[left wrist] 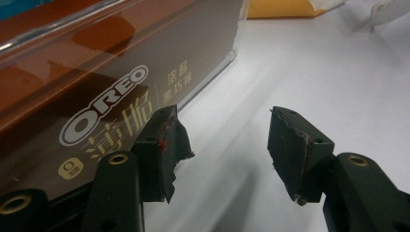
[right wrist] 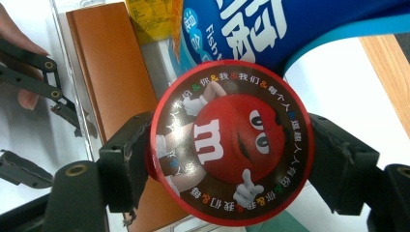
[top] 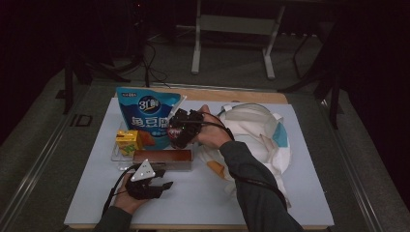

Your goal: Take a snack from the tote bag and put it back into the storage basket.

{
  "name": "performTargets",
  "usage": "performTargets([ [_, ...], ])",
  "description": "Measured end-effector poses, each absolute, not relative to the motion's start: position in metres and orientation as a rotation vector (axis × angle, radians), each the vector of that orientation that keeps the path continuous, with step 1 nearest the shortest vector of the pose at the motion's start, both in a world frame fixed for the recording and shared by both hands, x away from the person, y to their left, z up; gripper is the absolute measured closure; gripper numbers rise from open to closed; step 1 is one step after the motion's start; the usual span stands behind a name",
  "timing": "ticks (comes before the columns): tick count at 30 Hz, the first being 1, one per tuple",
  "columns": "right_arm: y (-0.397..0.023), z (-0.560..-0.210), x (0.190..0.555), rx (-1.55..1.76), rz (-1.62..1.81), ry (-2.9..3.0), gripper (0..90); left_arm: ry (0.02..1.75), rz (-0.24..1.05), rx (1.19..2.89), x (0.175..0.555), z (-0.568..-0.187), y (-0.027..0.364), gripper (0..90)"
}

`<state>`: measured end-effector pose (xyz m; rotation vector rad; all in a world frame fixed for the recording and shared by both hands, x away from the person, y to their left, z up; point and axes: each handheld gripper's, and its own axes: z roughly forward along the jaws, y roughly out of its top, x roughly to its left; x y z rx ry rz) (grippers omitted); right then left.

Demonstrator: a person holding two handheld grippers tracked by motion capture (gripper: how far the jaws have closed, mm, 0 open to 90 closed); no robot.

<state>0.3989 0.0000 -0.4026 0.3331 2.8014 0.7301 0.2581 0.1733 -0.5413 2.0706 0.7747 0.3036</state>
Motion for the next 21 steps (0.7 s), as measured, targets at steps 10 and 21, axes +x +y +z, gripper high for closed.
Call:
performTargets([
  [10,0.0008,-0.4068,0.4007,0.327,0.717,2.805,24.8,0.775,0.307,2.071,0.2580,-0.5412,0.1733,45.1],
  [21,-0.0010,-0.4112,0.4033,0.340,0.711,2.796,24.8,0.776,0.310,2.069,0.2575,-0.5413,0.1732,45.1],
])
